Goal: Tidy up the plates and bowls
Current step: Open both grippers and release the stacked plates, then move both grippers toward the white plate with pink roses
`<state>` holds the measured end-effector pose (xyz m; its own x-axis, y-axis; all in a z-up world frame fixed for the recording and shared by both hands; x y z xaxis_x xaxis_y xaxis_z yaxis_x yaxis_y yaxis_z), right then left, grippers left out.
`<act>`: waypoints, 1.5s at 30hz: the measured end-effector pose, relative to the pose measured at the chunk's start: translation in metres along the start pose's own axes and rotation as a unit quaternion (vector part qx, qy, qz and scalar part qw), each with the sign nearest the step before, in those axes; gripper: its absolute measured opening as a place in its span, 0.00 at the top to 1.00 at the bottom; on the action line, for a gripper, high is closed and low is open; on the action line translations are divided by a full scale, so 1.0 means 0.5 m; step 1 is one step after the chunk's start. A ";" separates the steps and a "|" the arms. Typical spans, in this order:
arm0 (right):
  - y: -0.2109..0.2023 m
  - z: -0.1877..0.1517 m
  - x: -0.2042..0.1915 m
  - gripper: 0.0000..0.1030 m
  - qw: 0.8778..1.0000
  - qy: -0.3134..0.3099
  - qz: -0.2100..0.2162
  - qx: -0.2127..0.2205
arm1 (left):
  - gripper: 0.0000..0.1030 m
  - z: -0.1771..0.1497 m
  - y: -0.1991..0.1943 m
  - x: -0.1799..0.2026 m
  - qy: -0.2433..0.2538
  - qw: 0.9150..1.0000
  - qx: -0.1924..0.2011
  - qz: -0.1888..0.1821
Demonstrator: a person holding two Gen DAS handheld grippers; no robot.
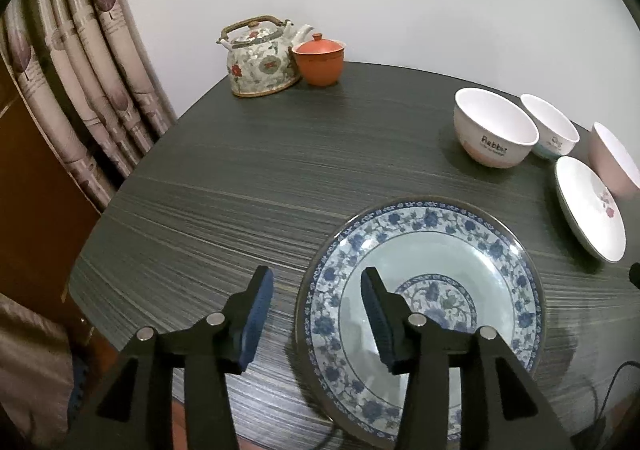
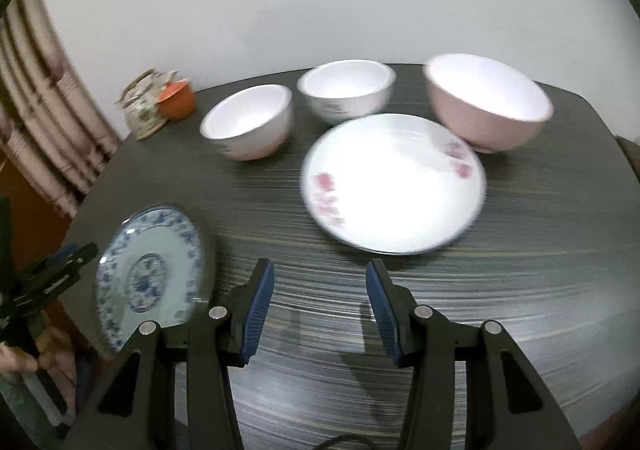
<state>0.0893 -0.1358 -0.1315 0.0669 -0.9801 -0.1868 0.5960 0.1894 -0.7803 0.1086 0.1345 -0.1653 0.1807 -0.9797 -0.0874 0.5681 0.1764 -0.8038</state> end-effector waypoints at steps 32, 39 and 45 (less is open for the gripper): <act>-0.022 0.027 0.156 0.54 0.998 0.033 -0.052 0.011 | 0.40 0.040 -0.059 0.383 0.089 0.991 -0.005 -0.104; -0.003 0.034 0.163 0.54 0.998 0.033 -0.053 0.003 | 0.40 0.055 -0.035 0.428 0.083 0.988 -0.019 -0.128; 0.017 0.052 0.181 0.54 0.998 0.029 -0.059 0.000 | 0.40 0.069 -0.006 0.467 0.094 0.987 -0.027 -0.127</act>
<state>0.1212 -0.2245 -0.1396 -0.0507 -0.9904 -0.1286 0.5973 0.0731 -0.7986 0.1766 -0.0917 -0.1630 -0.1168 -0.9930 0.0169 0.5319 -0.0769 -0.8433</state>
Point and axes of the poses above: each gripper's, at about its wrist camera, not at the fingertips, and y roughly the way its jaws point, x to its right, z to its top, the point moved 8 cm from there along y, roughly the way its jaws point
